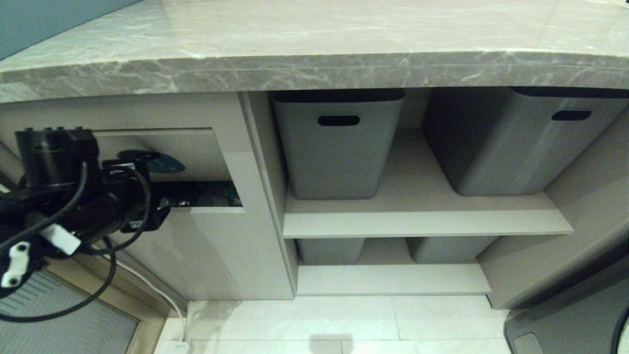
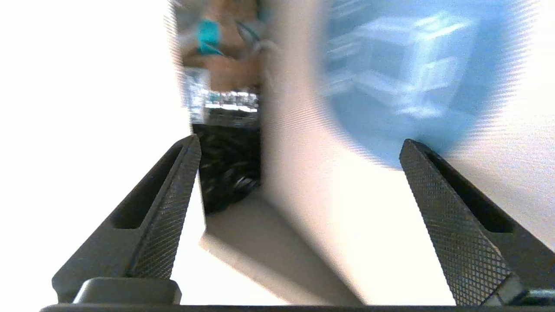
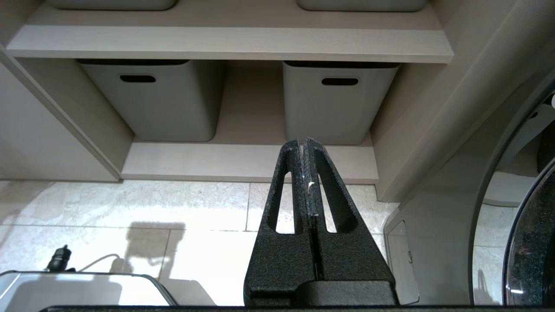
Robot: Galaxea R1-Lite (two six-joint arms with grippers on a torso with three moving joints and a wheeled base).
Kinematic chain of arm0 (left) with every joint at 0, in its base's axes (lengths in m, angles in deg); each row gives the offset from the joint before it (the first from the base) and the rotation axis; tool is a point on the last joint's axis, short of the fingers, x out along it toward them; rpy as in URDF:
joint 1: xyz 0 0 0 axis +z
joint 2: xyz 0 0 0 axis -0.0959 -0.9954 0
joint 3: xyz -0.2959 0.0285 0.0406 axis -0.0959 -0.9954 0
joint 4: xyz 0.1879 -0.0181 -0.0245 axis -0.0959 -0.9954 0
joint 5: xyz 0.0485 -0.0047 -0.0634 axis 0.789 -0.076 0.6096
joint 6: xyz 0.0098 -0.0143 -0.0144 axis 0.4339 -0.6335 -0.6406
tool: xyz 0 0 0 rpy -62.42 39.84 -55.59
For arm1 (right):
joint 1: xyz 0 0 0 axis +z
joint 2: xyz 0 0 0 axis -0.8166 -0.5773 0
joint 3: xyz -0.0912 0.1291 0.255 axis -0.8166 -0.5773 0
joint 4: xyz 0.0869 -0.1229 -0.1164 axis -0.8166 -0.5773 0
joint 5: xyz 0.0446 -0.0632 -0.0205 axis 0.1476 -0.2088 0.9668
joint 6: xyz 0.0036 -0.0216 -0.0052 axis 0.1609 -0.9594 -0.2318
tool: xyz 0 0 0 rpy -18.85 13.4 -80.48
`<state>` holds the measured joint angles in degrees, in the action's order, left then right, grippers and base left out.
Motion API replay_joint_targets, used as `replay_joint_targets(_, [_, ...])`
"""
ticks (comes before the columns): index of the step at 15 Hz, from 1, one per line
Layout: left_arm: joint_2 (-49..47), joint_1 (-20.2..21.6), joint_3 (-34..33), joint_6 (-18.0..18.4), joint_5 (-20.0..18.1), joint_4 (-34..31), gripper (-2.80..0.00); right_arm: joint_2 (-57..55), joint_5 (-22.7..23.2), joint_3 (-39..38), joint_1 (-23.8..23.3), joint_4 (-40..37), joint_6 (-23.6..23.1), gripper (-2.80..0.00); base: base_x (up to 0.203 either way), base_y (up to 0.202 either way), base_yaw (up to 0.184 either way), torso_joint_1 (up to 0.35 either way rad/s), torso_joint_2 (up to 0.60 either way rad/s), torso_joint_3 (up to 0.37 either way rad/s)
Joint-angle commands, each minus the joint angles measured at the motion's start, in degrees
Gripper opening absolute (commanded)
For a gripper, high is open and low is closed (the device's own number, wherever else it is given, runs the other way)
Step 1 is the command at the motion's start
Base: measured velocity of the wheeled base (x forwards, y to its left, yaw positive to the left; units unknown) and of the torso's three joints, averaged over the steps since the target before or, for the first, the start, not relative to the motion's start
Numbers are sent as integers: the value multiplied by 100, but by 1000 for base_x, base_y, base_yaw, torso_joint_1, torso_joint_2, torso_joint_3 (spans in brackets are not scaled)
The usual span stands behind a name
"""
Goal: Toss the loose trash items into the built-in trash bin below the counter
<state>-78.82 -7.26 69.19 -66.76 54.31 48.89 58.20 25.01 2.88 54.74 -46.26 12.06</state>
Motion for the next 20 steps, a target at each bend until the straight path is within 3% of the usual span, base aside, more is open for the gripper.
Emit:
replay_joint_targets(1, [938,-2,-470,-47,67,-136,0,0,6,0,0,0,-2,-280,0,0,0,0,0,0])
replay_joint_targets(3, [1605,191,-1146,-43,146,-283,0,0,5,0,0,0,-2,-280,0,0,0,0,0,0])
replay_joint_targets(4, [1832,284,-1449,-45,169,-315,-280,0,6,0,0,0,6,-280,0,0,0,0,0,0])
replay_joint_targets(6, [2172,482,-1804,80,203,-315,-280,0,-1,0,0,0,-14,-280,0,0,0,0,0,0])
replay_joint_targets(7, [2216,586,-1845,419,206,-311,-280,0,6,1,0,0,-38,-280,0,0,0,0,0,0])
replay_joint_targets(11, [2278,1715,-2401,2077,202,7,-280,0,6,0,0,0,-29,-280,0,0,0,0,0,0])
replay_joint_targets(12, [2356,1766,-2742,2773,115,347,-280,0,6,7,0,0,-29,-280,0,0,0,0,0,0])
replay_joint_targets(13, [2421,1686,-3017,3506,-148,664,-280,0,6,0,0,0,-29,-280,0,0,0,0,0,0])
replay_joint_targets(14, [2486,1583,-3341,4253,-689,1022,-280,0,6,0,0,0,-29,-280,0,0,0,0,0,0])
replay_joint_targets(16, [2580,1493,-3904,5814,-2185,1529,-280,0,6,0,-2,0,-29,-280,0,0,0,0,0,0])
replay_joint_targets(17, [2606,1468,-4115,6516,-2648,1630,-280,0,6,0,0,0,-29,-280,0,0,0,0,0,0])
replay_joint_targets(18, [2598,1455,-4296,7190,-2855,1682,-280,0,6,0,0,0,-29,-280,0,0,0,0,0,0])
replay_joint_targets(20, [2710,1445,-4639,7878,-3003,1622,-280,0,15,0,0,0,-46,-280,0,0,0,0,0,0])
